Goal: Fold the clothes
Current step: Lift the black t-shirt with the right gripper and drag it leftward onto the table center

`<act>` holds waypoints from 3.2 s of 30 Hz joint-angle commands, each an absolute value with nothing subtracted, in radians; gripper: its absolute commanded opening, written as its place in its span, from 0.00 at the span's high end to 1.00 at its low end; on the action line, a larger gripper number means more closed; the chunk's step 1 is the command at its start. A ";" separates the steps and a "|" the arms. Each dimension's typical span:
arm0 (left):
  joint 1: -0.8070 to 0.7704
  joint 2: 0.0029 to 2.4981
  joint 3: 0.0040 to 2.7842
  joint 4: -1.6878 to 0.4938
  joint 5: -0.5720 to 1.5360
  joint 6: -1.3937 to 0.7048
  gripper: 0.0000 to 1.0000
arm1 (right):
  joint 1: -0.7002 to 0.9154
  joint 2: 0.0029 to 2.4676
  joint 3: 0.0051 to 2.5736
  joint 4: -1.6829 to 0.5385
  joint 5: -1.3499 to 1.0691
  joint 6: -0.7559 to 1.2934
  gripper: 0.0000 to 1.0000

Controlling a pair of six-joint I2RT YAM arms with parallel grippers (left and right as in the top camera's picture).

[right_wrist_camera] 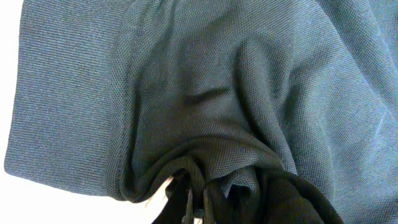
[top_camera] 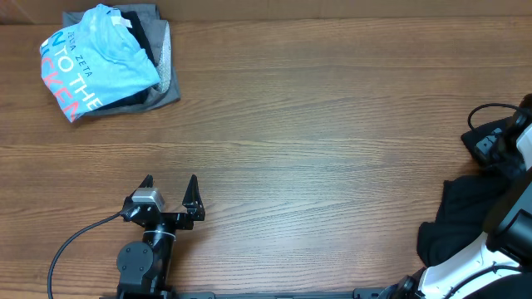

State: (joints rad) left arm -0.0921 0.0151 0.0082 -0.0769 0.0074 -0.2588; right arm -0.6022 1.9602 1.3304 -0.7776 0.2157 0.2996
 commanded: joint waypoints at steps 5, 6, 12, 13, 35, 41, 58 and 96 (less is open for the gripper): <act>-0.099 0.006 0.005 -0.077 0.016 -0.247 0.00 | -0.591 1.937 1.385 -0.774 0.031 0.318 0.96; -0.099 0.006 0.005 -0.077 0.016 -0.247 0.00 | -0.585 1.930 1.394 -0.774 0.005 0.318 0.96; -0.099 0.006 0.005 -0.077 0.016 -0.247 0.00 | -0.496 1.872 1.428 -0.775 -0.125 0.318 0.96; -0.099 0.006 0.005 -0.077 0.016 -0.247 0.00 | -0.456 1.863 1.434 -0.775 -0.145 0.318 0.96; -0.099 0.006 0.005 -0.077 0.016 -0.247 0.00 | 0.451 1.863 1.441 -0.461 -0.185 0.559 0.96; -0.099 0.006 0.005 -0.077 0.015 -0.247 0.00 | 0.685 1.867 1.441 -0.385 -0.185 0.615 0.96; -0.099 0.006 0.005 -0.077 0.016 -0.247 0.00 | 0.513 1.866 1.738 -0.847 -0.064 0.543 0.00; -0.099 0.006 0.005 -0.077 0.016 -0.247 0.00 | -0.615 1.868 1.486 -1.154 0.038 0.656 0.00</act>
State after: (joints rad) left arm -0.0921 0.0151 0.0082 -0.0769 0.0078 -0.2588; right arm -0.6346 1.8977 1.5230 -1.1942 0.0757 0.6830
